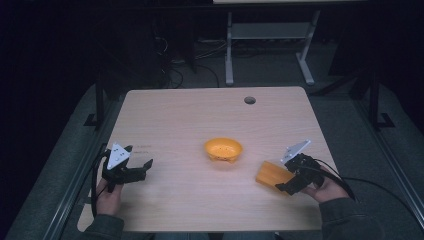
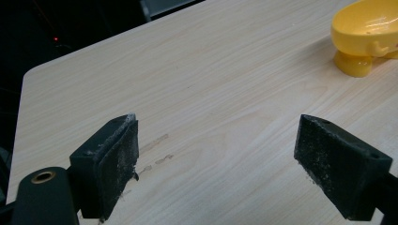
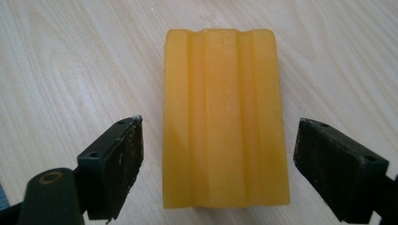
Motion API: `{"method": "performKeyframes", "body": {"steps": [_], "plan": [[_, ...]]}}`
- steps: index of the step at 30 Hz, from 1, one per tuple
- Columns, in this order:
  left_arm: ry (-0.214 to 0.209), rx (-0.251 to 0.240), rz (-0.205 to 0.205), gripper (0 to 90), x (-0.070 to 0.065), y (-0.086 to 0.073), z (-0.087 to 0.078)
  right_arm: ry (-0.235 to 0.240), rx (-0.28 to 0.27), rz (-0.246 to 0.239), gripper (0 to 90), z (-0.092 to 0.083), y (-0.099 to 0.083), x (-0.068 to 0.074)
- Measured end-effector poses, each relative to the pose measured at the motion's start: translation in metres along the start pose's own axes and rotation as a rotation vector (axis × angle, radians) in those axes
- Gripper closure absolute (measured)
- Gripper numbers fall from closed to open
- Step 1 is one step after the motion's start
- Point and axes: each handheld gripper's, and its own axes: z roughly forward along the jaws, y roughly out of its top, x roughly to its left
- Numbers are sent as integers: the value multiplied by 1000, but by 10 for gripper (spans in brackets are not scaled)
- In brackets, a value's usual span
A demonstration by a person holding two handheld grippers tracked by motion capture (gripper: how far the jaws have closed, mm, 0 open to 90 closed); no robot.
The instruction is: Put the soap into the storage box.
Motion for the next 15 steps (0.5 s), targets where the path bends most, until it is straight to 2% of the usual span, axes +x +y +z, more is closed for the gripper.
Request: {"method": "performKeyframes", "body": {"steps": [3, 9, 15], "plan": [[1, 0, 1, 134, 0, 0, 0, -1, 13, -16, 155, 7, 3, 0], [1, -1, 2, 134, 0, 0, 0, 10, 29, -16, 140, 17, 7, 0], [0, -1, 0, 134, 0, 0, 0, -3, 34, -20, 146, 19, 11, -1]]}}
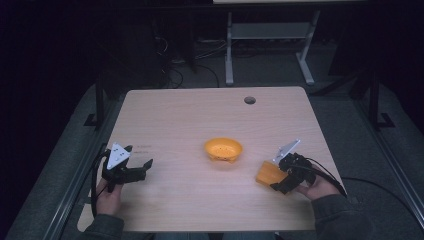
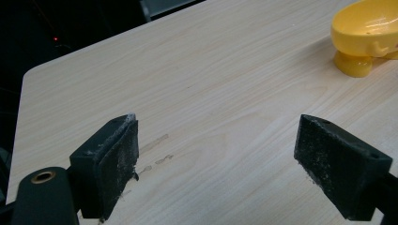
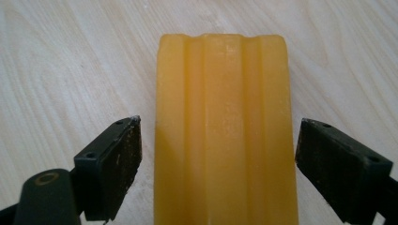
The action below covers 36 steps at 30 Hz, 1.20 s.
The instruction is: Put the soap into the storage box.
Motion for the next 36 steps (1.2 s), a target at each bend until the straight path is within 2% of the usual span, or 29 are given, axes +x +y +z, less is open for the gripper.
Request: {"method": "performKeyframes", "body": {"steps": [22, 36], "plan": [[0, 0, 1, 134, 0, 0, 0, 16, 78, -6, 158, 23, 2, -5], [0, -1, 4, 134, 0, 0, 0, 10, 85, -17, 197, 26, 2, -4]]}}
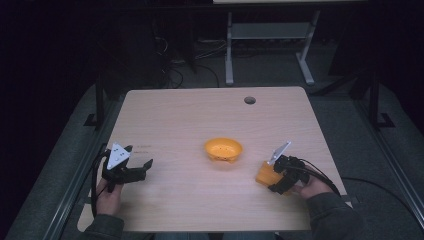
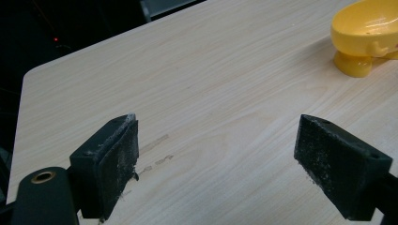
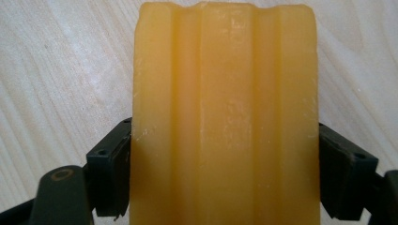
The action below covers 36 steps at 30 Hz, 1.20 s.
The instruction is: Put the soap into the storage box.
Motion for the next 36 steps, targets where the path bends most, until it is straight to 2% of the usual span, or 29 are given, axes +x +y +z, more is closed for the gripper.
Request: {"method": "performKeyframes", "body": {"steps": [10, 20, 29, 36], "plan": [[3, -5, -3, 134, 1, 0, -1, -18, -11, -13, 203, -2, -1, 2], [3, -5, -4, 134, 0, 0, -1, -31, -42, -32, 204, -15, -1, 1], [3, 3, 1, 134, 1, 0, -1, -44, -68, -43, 204, -32, 10, -3], [3, 11, 1, 134, 1, 1, -1, -33, -78, -62, 204, -39, 23, -8]]}}
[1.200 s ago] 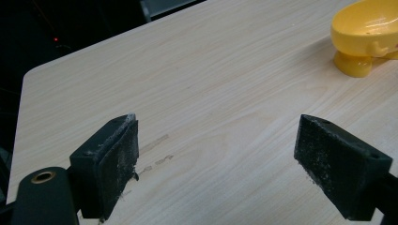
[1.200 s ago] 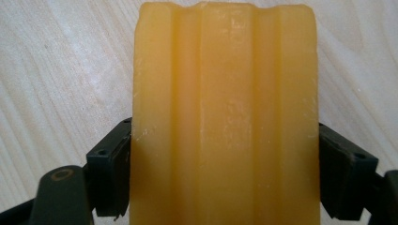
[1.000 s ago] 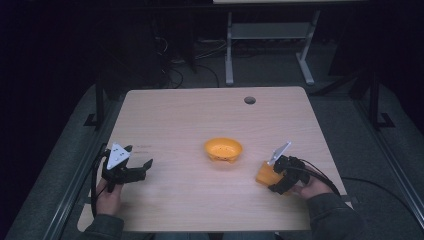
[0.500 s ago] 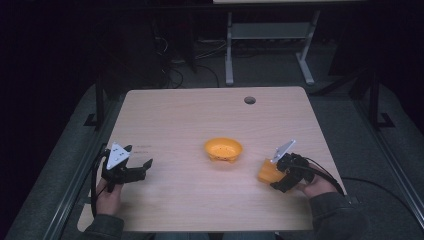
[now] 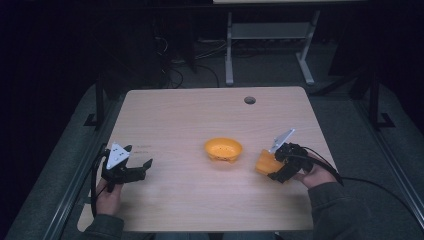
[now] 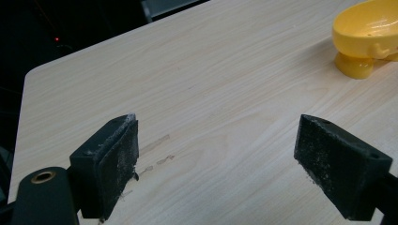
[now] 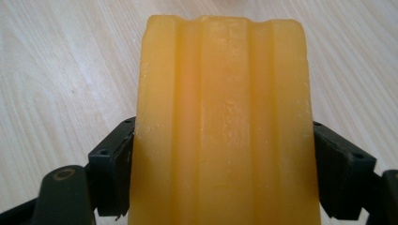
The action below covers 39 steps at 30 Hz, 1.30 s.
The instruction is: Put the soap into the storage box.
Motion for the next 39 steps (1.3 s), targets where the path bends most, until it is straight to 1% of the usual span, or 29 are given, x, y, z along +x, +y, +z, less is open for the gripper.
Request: {"method": "performKeyframes", "body": {"steps": [2, 4, 6, 8, 10, 12, 16, 17, 21, 23, 29, 39], "plan": [[-1, -1, -1, 134, 0, 0, 0, 4, 11, -4, 204, 0, 5, 0], [0, -2, -1, 134, 0, 0, 0, 7, 23, -21, 204, 0, 10, -1], [0, -1, -3, 134, 0, 0, 0, 14, 15, -29, 204, -1, 15, -3], [0, -5, -7, 134, 0, 0, 0, 9, 15, -41, 204, -2, 19, -4], [0, -5, -8, 134, 0, 0, 0, 15, 12, -51, 204, -3, 27, -5], [-1, -7, -9, 134, 1, 0, 0, 14, 10, -59, 204, -4, 30, -6], [0, -8, -7, 134, 1, 0, 0, 17, 5, -69, 204, -5, 40, -8], [1, -8, -6, 134, 1, 0, 0, 26, 6, -68, 204, -5, 42, -9], [0, -8, -9, 134, 1, 0, 0, 22, 12, -96, 204, -3, 51, -9], [0, -8, -9, 134, 1, 0, 0, 32, 15, -97, 204, -2, 56, -9], [3, -11, -12, 134, 1, 0, 0, 36, 5, -112, 204, 0, 67, -12], [4, -13, -11, 134, 2, 0, -1, 61, -11, -132, 204, 5, 88, -16]]}}
